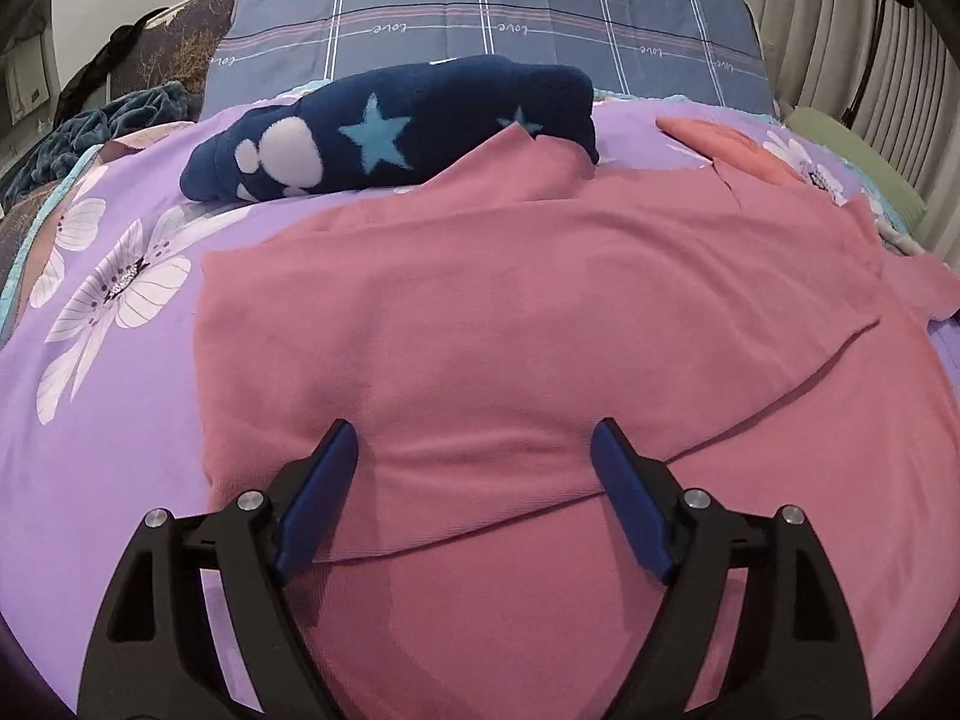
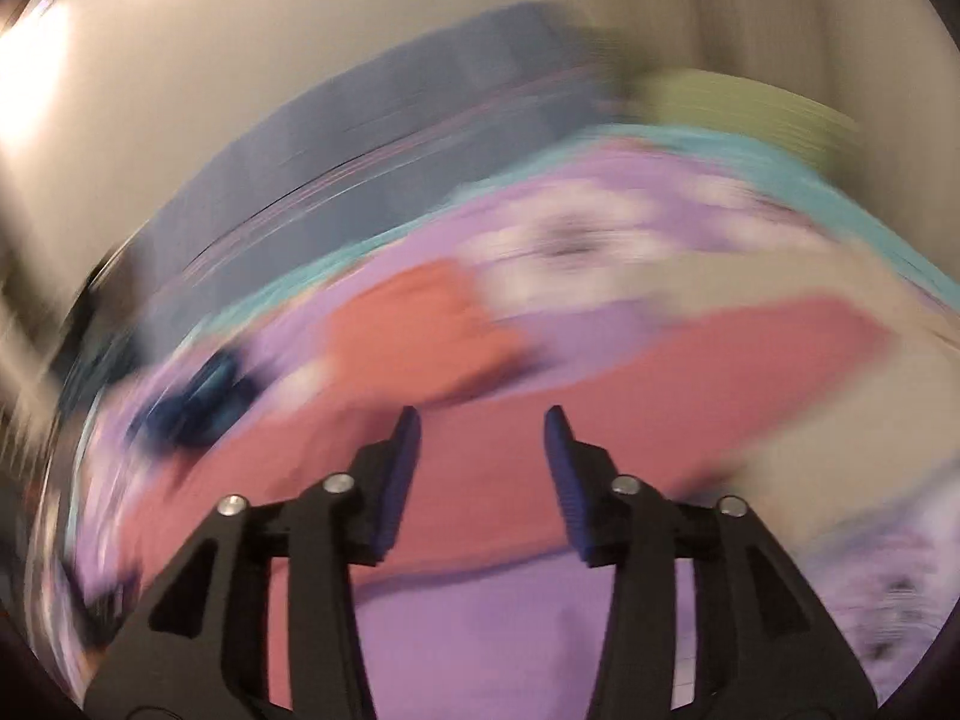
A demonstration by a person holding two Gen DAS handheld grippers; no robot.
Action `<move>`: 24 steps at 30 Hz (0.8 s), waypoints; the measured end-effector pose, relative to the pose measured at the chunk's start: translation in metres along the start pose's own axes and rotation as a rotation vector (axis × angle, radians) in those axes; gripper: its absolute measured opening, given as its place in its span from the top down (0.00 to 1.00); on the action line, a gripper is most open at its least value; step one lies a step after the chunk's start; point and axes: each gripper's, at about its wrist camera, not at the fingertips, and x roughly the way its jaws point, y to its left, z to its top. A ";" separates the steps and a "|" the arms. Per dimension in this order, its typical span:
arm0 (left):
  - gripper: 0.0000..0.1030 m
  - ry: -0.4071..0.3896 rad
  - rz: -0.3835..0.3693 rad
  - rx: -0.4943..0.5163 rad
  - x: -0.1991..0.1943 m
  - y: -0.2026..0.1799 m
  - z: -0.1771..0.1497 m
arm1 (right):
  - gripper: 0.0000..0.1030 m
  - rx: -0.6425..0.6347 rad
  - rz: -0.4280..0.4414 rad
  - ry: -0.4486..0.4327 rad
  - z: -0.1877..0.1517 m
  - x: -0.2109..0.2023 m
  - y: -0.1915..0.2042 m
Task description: Fold small clothes
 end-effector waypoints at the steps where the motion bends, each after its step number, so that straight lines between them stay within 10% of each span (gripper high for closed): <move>1: 0.17 -0.002 0.016 0.007 0.000 -0.002 0.000 | 0.55 0.047 -0.048 0.002 0.006 0.000 -0.022; 7: 0.01 0.017 0.062 -0.027 0.002 0.003 0.000 | 0.61 0.380 -0.015 0.054 0.007 0.001 -0.145; 17: 0.01 0.015 0.060 -0.027 0.003 0.004 0.000 | 0.62 0.477 0.044 0.066 0.020 0.025 -0.150; 19: 0.01 0.015 0.058 -0.028 0.003 0.004 0.000 | 0.68 0.536 0.021 0.055 0.024 0.030 -0.156; 21: 0.01 0.014 0.057 -0.029 0.002 0.004 0.000 | 0.96 0.608 -0.025 0.019 0.026 0.031 -0.164; 24: 0.01 0.013 0.053 -0.032 0.002 0.004 0.000 | 0.98 0.641 -0.048 -0.016 0.030 0.032 -0.165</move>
